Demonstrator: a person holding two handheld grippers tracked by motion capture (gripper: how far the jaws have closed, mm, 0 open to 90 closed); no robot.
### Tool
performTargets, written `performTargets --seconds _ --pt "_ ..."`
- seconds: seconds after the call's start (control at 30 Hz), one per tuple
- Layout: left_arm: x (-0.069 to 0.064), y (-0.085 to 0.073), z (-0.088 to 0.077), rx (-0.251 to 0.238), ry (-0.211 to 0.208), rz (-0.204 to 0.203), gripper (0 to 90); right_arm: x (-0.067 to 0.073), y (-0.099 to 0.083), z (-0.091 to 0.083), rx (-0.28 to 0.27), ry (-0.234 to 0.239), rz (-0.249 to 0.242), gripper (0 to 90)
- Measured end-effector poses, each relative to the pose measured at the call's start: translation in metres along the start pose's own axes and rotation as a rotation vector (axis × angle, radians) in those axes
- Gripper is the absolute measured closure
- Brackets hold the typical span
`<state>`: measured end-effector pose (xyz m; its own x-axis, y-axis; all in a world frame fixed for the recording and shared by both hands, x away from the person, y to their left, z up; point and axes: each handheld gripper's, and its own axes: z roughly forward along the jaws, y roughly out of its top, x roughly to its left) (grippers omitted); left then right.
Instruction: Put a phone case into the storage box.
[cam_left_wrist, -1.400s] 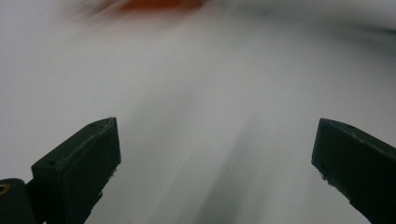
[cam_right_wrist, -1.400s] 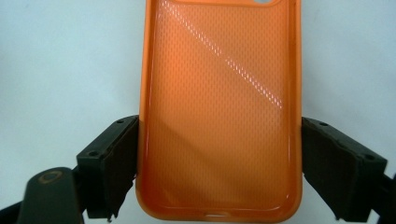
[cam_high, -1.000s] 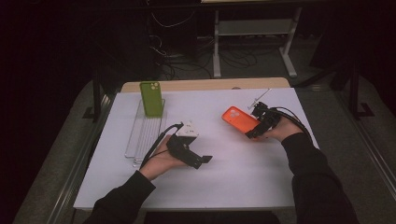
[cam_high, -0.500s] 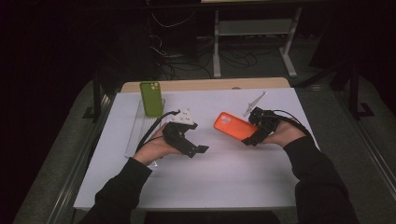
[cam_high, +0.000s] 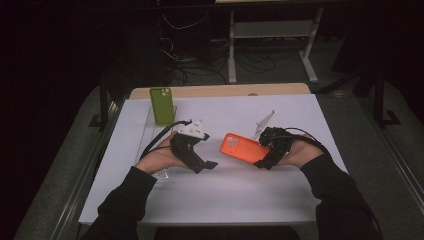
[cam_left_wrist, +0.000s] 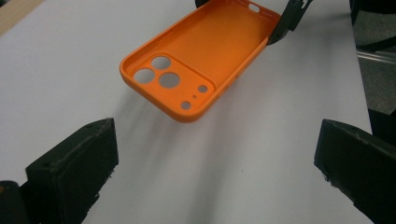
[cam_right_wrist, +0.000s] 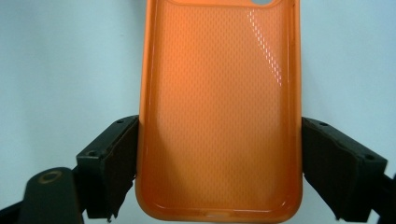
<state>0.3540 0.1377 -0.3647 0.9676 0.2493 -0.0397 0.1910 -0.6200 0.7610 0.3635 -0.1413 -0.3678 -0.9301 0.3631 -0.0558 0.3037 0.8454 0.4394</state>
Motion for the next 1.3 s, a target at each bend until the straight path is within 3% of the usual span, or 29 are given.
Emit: performTargets --seconds 0.23,0.3,0.4,0.77,0.83,1.1,1.3 --pt "-0.001 -0.002 0.000 0.040 -0.028 0.045 0.0 0.015 0.006 0.008 -0.001 0.049 -0.088 15.1" --pt "-0.003 -0.004 0.000 0.048 -0.049 0.037 0.0 0.020 0.009 0.011 0.005 0.064 -0.110 15.0" --pt "-0.005 -0.004 0.001 0.063 -0.075 0.056 0.0 0.026 0.013 0.015 0.006 0.084 -0.147 15.0" --pt "-0.012 -0.005 0.005 0.125 -0.139 0.138 0.0 0.050 0.029 0.020 0.019 0.132 -0.225 15.0" --pt "-0.016 -0.006 0.008 0.141 -0.145 0.136 0.0 0.053 0.031 0.021 0.023 0.131 -0.245 15.0" --pt "-0.024 -0.008 0.021 0.202 -0.182 0.189 0.0 0.059 0.035 0.020 0.012 0.148 -0.270 15.0" --pt "-0.028 -0.010 0.031 0.232 -0.185 0.197 0.0 0.061 0.036 0.017 -0.005 0.157 -0.280 15.0"
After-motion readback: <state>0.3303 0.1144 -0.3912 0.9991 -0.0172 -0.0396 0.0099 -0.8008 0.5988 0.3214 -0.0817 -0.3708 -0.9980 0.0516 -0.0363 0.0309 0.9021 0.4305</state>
